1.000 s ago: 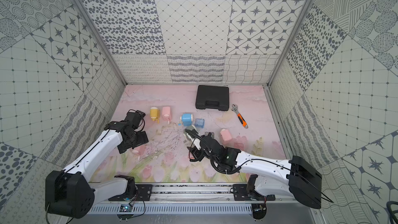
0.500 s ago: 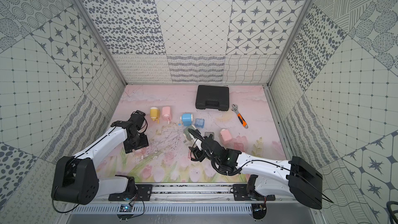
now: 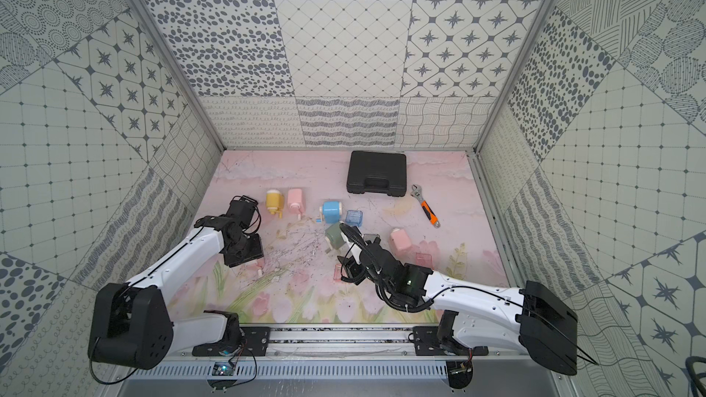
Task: Put the tray back into the pencil sharpener
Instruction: Pick up the pencil sharpener from the center of the board, then close the container of the pencil sharpener.
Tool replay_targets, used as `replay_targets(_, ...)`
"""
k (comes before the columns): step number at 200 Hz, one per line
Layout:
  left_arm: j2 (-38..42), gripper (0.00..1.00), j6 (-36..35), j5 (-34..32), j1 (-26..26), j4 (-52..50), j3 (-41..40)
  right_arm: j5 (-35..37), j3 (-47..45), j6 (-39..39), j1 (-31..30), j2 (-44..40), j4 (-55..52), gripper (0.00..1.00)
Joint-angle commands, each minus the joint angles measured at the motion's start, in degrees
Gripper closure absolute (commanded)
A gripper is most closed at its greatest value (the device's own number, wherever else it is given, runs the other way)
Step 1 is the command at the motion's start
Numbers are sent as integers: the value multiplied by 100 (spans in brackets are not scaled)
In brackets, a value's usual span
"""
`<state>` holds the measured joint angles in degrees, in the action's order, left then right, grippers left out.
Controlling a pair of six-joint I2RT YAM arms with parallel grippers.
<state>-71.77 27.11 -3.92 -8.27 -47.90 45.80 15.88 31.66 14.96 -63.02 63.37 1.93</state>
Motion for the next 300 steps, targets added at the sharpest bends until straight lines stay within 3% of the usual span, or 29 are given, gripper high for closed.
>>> replay_targets(1, 598, 74, -831, 702, -117, 572, 127, 427, -46, 808, -31, -307, -188, 40)
replay_targets(47, 1434, 80, -2753, 1536, -828, 1441, 301, 1392, -45, 3261, 77, -837, -1728, 46)
replay_targets(108, 1064, 81, -6296, 1511, -2695, 438, 447, 336, -347, 4646, 649, -1049, -2273, 48)
replay_targets(138, 615, 83, -7369, 1524, -3313, -35, 614, -25, -507, 4968, 713, -945, -2023, 50)
replay_targets(175, -92, 81, -7986, 1082, -3815, 19, 653, -449, -331, 4971, 715, -456, -1825, 51)
replay_targets(233, -905, 73, -7893, 536, -4051, 357, 716, -942, -326, 4986, 777, 53, -1227, 52)
replay_targets(272, -1064, 50, -7875, 606, -4052, 739, 607, -1175, -402, 4981, 893, 165, -916, 52)
replay_targets(300, -1135, 42, -7895, 671, -4042, 878, 507, -1265, -371, 4973, 948, 276, -814, 52)
